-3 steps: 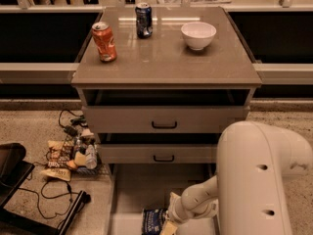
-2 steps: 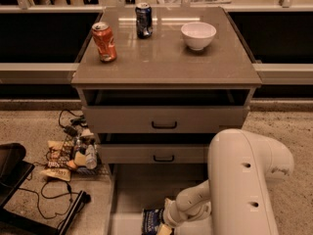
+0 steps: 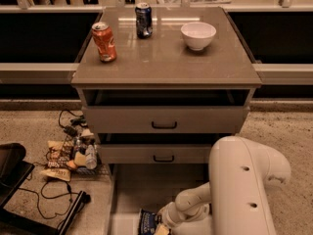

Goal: Pick blue chip bag from bottom drawer and place on counter

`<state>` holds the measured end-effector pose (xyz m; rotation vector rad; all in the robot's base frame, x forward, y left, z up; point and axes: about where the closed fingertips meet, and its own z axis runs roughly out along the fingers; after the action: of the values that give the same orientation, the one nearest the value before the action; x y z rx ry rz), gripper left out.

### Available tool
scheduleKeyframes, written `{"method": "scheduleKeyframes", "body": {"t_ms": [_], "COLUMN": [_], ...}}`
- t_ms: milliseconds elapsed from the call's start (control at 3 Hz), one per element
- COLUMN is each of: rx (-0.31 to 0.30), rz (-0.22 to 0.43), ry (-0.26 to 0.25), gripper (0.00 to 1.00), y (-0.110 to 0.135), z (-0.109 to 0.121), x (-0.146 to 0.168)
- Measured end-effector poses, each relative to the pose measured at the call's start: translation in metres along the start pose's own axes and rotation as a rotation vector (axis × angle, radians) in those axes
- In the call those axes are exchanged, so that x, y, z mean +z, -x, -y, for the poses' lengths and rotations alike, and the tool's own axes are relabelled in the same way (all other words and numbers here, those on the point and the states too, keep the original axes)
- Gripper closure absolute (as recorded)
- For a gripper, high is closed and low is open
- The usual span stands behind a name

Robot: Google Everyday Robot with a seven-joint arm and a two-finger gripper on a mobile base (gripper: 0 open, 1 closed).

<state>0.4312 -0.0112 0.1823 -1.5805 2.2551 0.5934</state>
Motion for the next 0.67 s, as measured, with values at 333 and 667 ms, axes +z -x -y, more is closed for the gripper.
{"method": "scheduleKeyframes", "body": {"t_ms": [333,667], "rx": [0.0,0.0], "rz": [0.0,0.0], "ry": [0.0,0.0], "gripper": [0.8,1.0], "y": [0.0014,0.0014], "z": [-0.0004,-0.0004], "x": [-0.0025,-0.0025]}}
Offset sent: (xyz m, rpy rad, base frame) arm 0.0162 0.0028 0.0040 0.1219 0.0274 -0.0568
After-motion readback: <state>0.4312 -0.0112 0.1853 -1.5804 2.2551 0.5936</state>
